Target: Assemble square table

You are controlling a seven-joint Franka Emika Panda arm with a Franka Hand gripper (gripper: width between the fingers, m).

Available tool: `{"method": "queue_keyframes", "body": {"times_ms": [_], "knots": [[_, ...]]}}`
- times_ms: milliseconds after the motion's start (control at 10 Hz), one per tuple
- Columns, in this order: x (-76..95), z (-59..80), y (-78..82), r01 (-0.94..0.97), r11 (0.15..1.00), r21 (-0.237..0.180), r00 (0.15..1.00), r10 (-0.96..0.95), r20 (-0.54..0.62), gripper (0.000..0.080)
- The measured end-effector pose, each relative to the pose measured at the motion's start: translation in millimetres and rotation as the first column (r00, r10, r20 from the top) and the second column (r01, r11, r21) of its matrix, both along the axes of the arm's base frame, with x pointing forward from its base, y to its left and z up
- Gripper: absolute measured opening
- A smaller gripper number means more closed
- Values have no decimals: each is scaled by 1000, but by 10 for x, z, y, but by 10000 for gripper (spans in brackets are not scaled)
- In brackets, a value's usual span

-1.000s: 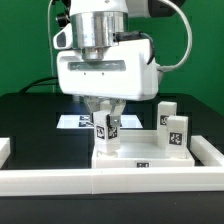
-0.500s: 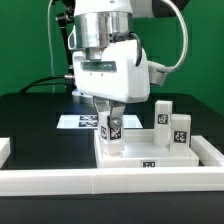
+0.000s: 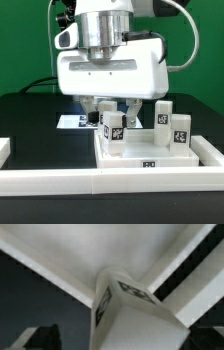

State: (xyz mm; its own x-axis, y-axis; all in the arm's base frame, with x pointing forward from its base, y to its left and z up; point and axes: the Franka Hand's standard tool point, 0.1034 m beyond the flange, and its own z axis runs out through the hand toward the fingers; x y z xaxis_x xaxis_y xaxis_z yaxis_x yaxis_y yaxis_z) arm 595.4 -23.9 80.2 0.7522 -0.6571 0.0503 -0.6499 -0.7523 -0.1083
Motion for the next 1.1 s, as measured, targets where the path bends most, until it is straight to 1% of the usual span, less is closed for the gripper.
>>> {"method": "queue_keyframes", "body": {"times_ms": [200, 400, 600, 800, 900, 1100], "knots": [[-5, -5, 17, -181, 983, -21, 983, 181, 5, 648], [-6, -8, 40, -302, 953, -34, 953, 302, 7, 649], [-13, -19, 83, -448, 893, -50, 894, 449, 7, 649], [-18, -27, 79, -525, 848, -63, 850, 527, 3, 649], [-19, -27, 67, -600, 796, -79, 799, 602, -6, 649], [-14, -23, 70, -681, 726, -97, 731, 682, -20, 649]]}}
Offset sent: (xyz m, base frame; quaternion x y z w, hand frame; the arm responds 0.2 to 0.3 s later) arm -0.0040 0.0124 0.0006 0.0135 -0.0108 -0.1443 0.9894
